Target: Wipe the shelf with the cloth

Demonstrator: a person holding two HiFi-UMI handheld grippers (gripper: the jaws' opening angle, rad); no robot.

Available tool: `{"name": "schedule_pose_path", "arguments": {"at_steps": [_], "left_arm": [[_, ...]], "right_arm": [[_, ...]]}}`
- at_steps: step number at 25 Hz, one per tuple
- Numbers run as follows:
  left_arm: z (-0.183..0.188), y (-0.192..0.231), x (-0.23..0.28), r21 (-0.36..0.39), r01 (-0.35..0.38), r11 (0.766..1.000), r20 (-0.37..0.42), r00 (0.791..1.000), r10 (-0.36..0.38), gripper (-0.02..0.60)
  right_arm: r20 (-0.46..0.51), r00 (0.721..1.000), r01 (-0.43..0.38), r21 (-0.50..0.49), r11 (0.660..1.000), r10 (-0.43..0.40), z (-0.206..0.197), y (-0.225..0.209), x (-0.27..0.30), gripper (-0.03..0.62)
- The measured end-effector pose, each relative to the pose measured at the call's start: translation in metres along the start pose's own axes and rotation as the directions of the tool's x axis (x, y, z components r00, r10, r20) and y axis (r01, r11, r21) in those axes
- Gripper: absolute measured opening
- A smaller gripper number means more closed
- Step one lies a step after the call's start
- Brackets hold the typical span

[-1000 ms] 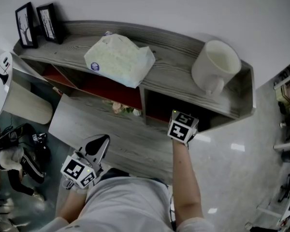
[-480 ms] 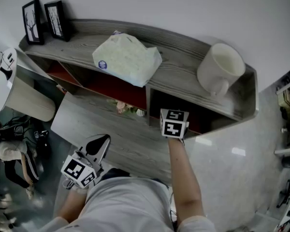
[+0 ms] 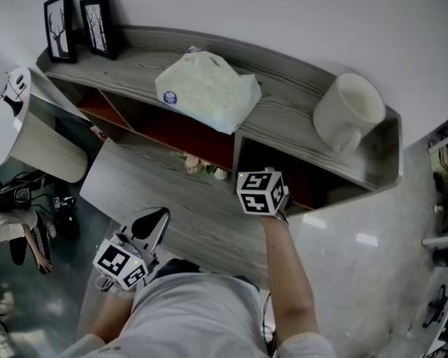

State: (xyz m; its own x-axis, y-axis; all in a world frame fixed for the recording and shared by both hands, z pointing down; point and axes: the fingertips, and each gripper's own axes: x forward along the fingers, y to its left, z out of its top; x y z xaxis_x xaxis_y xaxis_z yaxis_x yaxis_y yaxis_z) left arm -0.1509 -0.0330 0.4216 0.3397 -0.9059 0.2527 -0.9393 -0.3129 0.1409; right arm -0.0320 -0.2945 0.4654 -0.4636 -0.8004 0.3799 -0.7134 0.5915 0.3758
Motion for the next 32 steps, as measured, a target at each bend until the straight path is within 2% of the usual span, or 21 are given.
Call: {"name": "schedule_pose_path", "arguments": {"at_steps": [5, 14, 25, 32], "left_arm": [[0.002, -0.001, 0.003, 0.005, 0.010, 1.000, 0.004, 1.000, -0.010, 0.014], [0.004, -0.008, 0.009, 0.013, 0.043, 0.999, 0.006, 0.999, -0.043, 0.014], [0.003, -0.010, 0.012, 0.013, 0.064, 0.998, 0.008, 0.998, -0.064, 0.014], [0.002, -0.009, 0.012, 0.009, 0.059, 0.998, 0.005, 0.998, -0.059, 0.014]], "right_arm": [[0.053, 0.998, 0.049, -0.142, 0.989, -0.042, 0.028, 0.000, -0.023, 0.109], [0.154, 0.983, 0.140, -0.247, 0.959, -0.104, 0.071, 0.002, -0.075, 0.109], [0.246, 0.955, 0.235, -0.298, 0.925, -0.163, 0.110, 0.001, -0.118, 0.109], [0.276, 0.940, 0.288, -0.322, 0.902, -0.202, 0.122, -0.011, -0.107, 0.109]]}}
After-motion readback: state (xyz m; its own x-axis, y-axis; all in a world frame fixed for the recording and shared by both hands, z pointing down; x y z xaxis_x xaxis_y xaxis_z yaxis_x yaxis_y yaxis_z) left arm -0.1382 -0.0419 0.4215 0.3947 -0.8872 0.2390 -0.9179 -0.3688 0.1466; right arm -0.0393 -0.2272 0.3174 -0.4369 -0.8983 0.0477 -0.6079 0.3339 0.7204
